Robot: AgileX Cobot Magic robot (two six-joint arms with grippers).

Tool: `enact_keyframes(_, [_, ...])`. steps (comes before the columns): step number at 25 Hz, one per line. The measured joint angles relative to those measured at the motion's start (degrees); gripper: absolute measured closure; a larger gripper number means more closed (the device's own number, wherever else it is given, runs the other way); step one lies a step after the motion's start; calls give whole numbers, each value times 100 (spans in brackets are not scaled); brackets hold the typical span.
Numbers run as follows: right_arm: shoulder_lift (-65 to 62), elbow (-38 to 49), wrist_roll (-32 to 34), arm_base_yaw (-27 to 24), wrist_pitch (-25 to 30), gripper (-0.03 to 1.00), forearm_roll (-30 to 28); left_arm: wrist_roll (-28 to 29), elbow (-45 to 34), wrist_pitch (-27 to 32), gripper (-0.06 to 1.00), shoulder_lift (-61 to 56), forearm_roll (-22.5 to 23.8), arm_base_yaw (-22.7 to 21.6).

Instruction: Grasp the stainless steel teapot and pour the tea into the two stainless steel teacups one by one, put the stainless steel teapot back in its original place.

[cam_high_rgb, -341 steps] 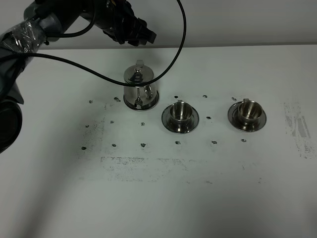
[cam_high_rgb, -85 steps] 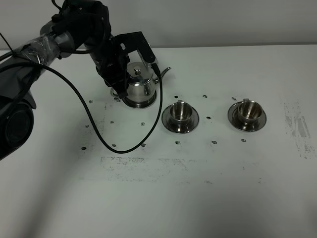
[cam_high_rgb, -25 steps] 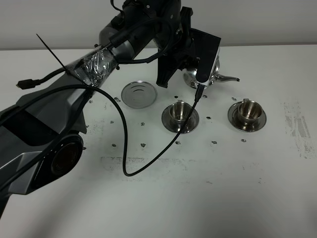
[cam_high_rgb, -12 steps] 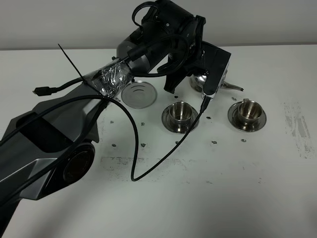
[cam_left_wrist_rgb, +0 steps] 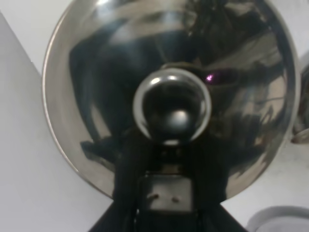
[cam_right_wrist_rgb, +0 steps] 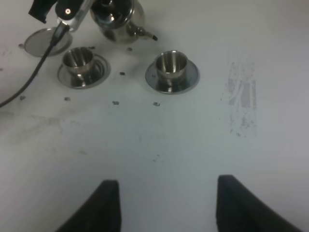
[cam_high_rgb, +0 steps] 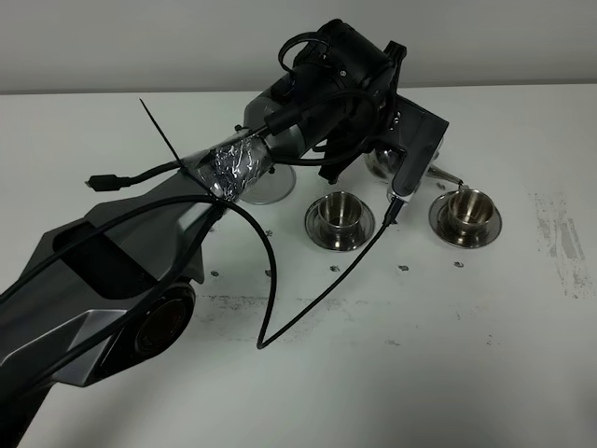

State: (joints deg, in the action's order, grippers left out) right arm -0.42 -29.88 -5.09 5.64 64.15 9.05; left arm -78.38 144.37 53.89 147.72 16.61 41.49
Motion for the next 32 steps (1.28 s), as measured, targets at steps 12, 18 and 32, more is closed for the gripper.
enact_keyframes(12, [0, 0, 0, 0, 0, 53, 0, 10, 0, -311, 75, 170, 470, 257])
enact_keyframes(18, [0, 0, 0, 0, 0, 53, 0, 127, 0, -416, 75, 170, 680, 333])
enact_keyframes(32, [0, 0, 0, 0, 0, 53, 0, 133, 0, -472, 75, 170, 1097, 416])
